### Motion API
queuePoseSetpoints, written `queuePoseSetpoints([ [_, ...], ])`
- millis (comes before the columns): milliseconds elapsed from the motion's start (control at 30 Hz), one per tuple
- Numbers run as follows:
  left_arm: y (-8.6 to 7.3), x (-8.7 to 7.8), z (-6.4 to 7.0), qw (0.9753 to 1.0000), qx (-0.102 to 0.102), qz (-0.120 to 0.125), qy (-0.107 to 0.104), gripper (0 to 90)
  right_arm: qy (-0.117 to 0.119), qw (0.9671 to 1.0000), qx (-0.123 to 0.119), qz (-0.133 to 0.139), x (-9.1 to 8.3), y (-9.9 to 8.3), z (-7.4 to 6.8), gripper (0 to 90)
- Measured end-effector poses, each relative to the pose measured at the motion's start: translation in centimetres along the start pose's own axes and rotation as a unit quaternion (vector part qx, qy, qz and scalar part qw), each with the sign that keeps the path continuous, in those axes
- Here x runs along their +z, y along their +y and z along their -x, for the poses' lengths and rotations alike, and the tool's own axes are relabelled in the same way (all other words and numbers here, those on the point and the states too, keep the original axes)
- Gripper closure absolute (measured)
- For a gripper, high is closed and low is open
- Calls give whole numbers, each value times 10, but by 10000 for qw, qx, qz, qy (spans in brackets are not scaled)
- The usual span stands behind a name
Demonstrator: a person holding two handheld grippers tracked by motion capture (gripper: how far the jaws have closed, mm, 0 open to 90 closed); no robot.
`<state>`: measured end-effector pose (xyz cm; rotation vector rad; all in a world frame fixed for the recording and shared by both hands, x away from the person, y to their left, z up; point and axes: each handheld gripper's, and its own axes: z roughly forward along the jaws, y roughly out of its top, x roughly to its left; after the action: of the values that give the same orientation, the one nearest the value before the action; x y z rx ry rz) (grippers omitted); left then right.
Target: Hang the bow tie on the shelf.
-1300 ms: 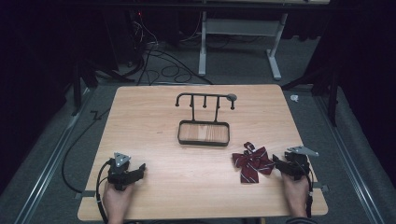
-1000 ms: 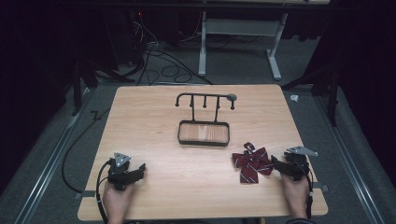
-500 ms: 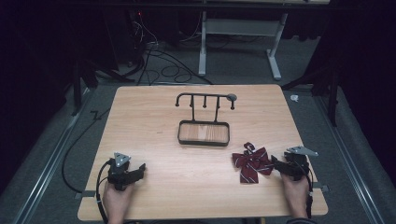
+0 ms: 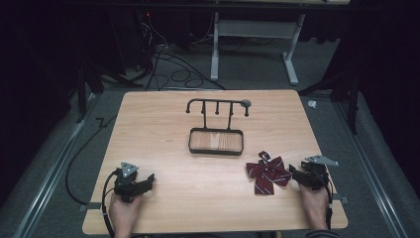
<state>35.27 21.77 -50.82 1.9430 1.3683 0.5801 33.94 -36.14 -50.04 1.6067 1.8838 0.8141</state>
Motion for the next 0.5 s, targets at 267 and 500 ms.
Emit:
queuePoseSetpoints([
  [267,0,0,0,10000,8,-13,-7,269,1,9998,114,145,-6,0,2,495],
  [500,0,0,0,10000,7,-13,-8,270,221,9990,209,321,-19,6,2,542],
])
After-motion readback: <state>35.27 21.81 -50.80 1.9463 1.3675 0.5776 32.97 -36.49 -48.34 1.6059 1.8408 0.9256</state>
